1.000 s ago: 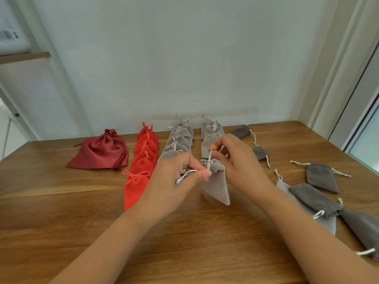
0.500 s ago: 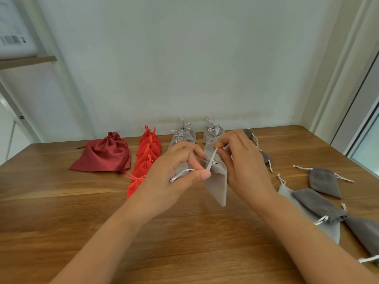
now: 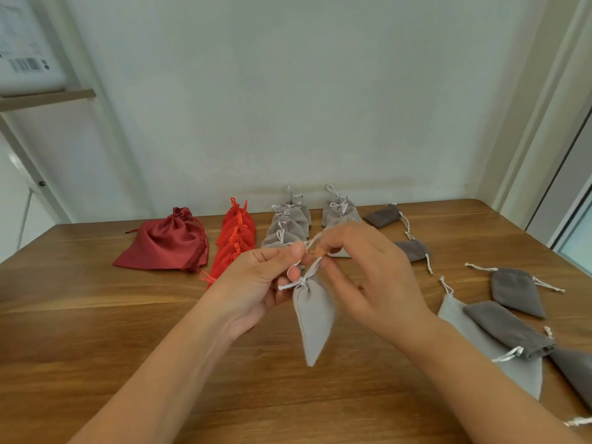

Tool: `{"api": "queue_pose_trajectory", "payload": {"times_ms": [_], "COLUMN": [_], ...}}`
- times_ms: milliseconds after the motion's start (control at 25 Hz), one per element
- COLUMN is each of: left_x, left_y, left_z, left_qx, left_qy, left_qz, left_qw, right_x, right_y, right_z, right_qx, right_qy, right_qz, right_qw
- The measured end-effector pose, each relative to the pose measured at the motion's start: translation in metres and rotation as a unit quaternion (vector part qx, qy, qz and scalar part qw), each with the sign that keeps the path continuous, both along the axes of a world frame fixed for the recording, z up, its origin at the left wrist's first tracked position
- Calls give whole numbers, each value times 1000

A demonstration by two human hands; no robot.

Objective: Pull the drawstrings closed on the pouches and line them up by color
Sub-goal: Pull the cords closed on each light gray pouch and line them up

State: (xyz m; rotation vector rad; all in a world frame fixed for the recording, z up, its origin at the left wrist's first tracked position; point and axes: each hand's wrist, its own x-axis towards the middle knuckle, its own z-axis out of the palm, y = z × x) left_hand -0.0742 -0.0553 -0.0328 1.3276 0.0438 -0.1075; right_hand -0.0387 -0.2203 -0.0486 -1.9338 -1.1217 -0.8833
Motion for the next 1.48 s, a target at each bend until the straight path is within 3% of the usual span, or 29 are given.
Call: {"api": "queue_pose_trajectory", "payload": {"times_ms": [160,440,640,880,1040,1200,1320,1480], "left_x": [-2,-5,-7,-6,3,5,6,7], "left_y": [6,12,8,3,5,2,4,5], "left_z": [1,2,1,-10,-18,-15,-13,-11], "left_qx": [136,254,309,470,443,259,131,20], "left_qy": [-13,-90,-151,-259,-242,-123,-38,36], "left_qz": [-41,-112,-12,79,107,76,54,56], "left_qw": [990,956,939,840,857,955,989,998], "right_x": [-4,-6,-4,-4,0,4,5,7], "right_y": [5,7,4,4,7,4,2,2], "right_z": [-4,-1,1,-1,-5,-5,-5,-5], "right_qx": [-77,-135,-121,-95,-86,-89,-85,-64], "right_qy": [78,171,170,206,242,207,159,124], "right_qz": [30,-27,-30,10,-45,-113,-88,-14], "right_qw": [994,976,978,974,965,968,980,990]}}
